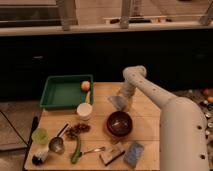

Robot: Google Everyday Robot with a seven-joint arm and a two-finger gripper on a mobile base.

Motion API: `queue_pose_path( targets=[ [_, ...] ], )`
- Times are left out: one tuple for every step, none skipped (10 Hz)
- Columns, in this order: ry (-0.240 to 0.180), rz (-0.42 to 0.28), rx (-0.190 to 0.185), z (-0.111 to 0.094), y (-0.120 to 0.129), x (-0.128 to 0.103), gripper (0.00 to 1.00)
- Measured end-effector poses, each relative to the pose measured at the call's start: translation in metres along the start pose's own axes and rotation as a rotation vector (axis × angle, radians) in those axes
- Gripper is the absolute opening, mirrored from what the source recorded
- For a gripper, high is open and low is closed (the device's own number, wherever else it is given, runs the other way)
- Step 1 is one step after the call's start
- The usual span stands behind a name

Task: Place towel in paper cup

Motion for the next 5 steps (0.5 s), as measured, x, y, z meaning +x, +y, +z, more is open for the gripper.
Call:
queue_pose_path(
  targets=[
    [0.001,-0.001,0.001,0.0005,0.0001,-0.0001,0.49],
    [-0.003,0.002,0.003,0.0003,0.0014,0.0002,0.36],
    [-0.004,0.005,0.005,0.0001,0.0035,0.0015,0.25],
    [-0.002,0.005,0.006,-0.0009,0.0033,0.002,0.18],
    [-0.001,0.005,0.004,-0.0021,0.0039,0.0024,0.08]
  ],
)
